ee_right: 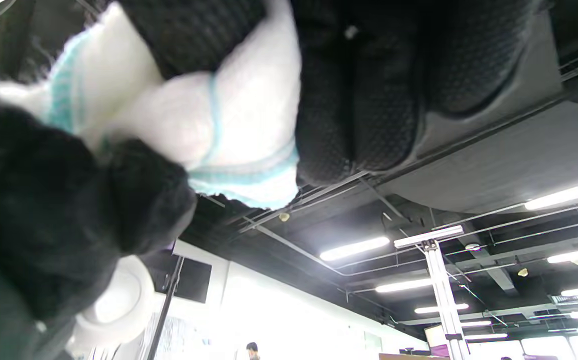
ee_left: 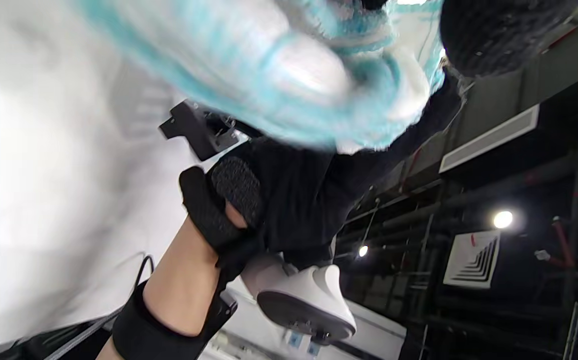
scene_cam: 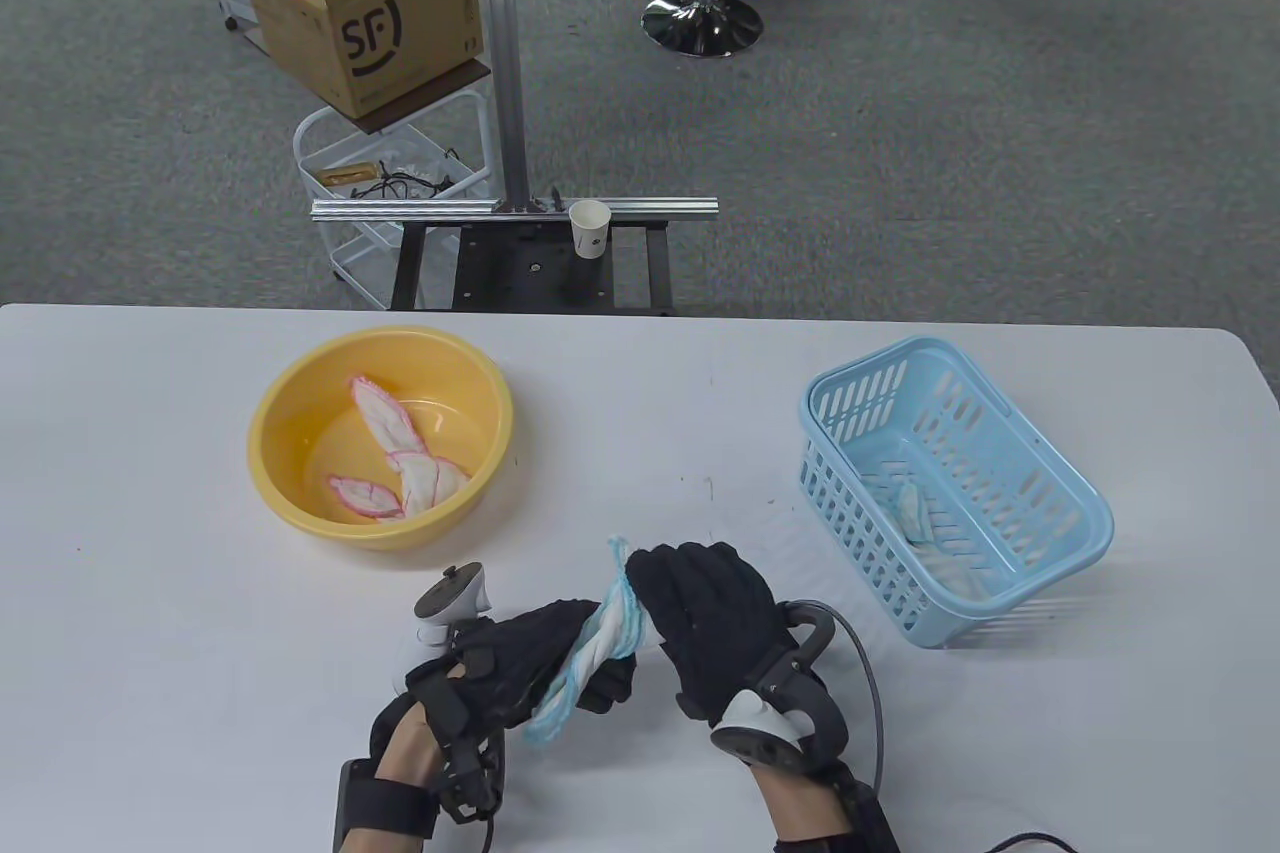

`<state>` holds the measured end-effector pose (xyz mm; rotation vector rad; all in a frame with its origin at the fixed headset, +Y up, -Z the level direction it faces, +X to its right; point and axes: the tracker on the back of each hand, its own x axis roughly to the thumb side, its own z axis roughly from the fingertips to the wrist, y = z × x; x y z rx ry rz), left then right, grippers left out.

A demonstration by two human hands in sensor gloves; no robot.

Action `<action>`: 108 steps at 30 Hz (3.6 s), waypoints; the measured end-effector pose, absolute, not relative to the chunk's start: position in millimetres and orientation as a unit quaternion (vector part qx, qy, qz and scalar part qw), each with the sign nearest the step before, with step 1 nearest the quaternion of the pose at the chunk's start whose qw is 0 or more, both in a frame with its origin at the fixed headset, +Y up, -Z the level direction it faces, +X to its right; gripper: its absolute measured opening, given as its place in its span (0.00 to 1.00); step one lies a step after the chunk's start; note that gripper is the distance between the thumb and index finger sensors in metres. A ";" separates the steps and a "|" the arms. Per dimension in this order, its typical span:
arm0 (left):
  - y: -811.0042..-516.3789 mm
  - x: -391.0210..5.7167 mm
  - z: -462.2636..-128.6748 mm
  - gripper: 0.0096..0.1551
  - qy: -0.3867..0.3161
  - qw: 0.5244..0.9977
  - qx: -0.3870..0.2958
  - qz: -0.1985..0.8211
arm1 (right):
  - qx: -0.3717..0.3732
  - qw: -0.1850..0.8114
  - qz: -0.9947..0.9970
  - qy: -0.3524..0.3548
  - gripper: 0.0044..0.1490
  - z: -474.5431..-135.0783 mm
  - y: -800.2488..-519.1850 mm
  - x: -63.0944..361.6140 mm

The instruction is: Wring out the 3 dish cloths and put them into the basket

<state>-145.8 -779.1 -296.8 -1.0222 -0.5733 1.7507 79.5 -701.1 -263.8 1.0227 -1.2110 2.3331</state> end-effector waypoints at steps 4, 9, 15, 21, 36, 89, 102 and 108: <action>-770.9 -144.3 -296.8 0.50 -0.216 0.595 -0.390 0.669 | 0.360 0.146 0.828 -0.404 0.31 -265.6 -703.6 74.7; -764.3 -148.1 -298.6 0.36 -0.175 0.682 -0.341 0.623 | 0.347 0.156 0.850 -0.364 0.32 -271.4 -707.4 75.4; -759.8 -161.3 -300.0 0.35 -0.138 0.736 -0.287 0.598 | 0.331 0.175 0.867 -0.328 0.38 -276.5 -710.0 78.0; -765.2 -180.8 -301.9 0.35 -0.081 0.680 -0.232 0.691 | 0.314 0.195 0.864 -0.342 0.38 -276.2 -708.0 88.0; -769.4 -125.2 -288.4 0.37 -0.191 0.525 -0.434 0.707 | 0.354 0.124 0.866 -0.333 0.54 -272.6 -714.5 69.4; -772.3 -117.9 -287.0 0.40 -0.193 0.481 -0.449 0.728 | 0.359 0.144 0.853 -0.351 0.55 -269.3 -709.4 69.0; -745.4 -134.7 -294.4 0.37 -0.183 0.829 -0.289 0.442 | 0.351 0.134 0.892 -0.253 0.37 -277.2 -716.9 58.8; -742.7 -126.1 -292.3 0.35 -0.175 0.922 -0.199 0.282 | 0.329 0.097 0.917 -0.205 0.36 -279.9 -720.7 50.6</action>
